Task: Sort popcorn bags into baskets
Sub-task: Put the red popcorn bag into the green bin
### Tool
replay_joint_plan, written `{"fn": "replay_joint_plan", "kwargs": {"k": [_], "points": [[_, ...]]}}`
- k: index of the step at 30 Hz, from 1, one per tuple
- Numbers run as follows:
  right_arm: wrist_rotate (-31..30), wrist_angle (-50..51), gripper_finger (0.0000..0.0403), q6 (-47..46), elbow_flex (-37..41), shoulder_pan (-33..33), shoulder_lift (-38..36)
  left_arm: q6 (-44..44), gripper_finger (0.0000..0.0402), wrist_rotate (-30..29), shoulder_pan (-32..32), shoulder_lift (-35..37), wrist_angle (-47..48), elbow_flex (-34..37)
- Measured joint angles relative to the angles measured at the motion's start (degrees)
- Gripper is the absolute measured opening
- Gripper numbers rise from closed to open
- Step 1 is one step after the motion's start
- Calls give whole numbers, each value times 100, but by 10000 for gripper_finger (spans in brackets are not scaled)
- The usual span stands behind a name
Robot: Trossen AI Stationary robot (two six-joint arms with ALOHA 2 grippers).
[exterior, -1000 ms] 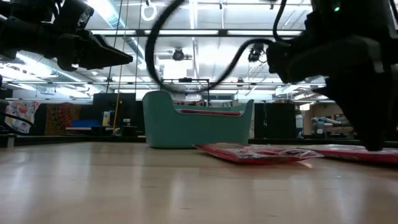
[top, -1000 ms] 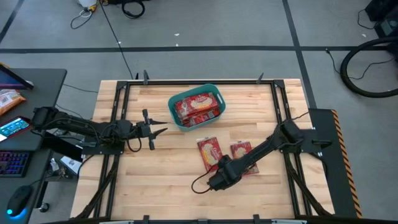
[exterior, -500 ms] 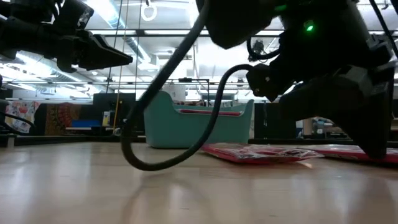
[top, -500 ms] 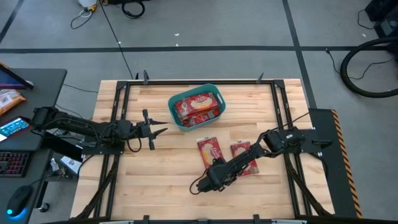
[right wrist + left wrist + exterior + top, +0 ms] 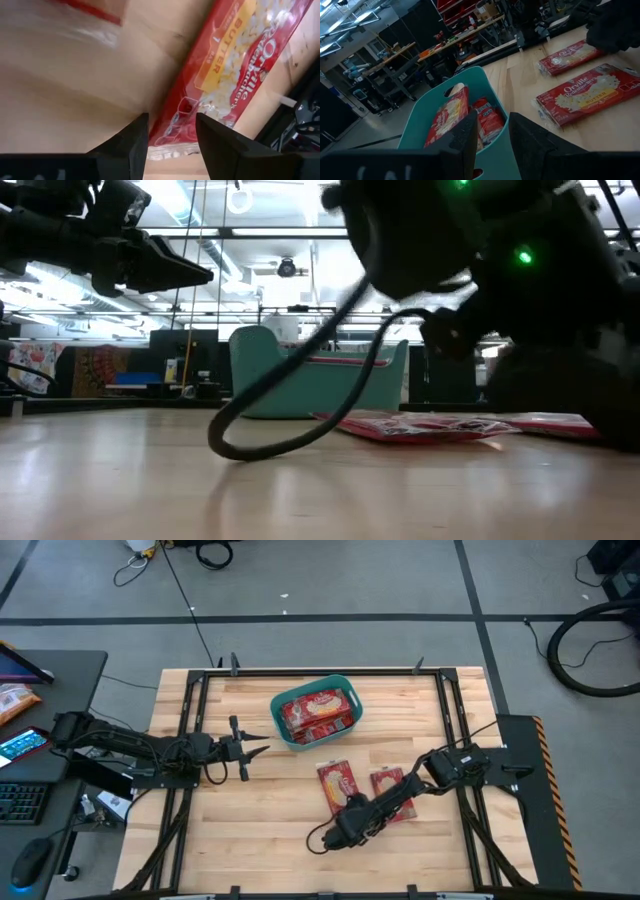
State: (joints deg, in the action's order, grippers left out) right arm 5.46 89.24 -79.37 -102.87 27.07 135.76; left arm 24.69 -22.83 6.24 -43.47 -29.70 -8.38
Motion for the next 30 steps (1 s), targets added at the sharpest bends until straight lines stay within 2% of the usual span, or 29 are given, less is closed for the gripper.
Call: {"fn": "replay_joint_plan", "kwargs": {"k": [9, 12, 19, 25, 30], "points": [[-119, -173, 156, 137, 259, 174, -33, 6, 117, 0, -1, -1, -2, 0], [-122, -197, 122, 237, 286, 202, -25, 4, 117, 0, -1, -1, -2, 0], [-143, -125, 12, 445, 289, 233, 18, 6, 117, 0, -1, 1, -2, 0], [-442, 52, 7, 778, 89, 230, -57, 11, 117, -2, 0, -1, -2, 0], [-738, 66, 4, 626, 3, 212, -368, 1, 117, 0, 0, 0, 0, 0]]}}
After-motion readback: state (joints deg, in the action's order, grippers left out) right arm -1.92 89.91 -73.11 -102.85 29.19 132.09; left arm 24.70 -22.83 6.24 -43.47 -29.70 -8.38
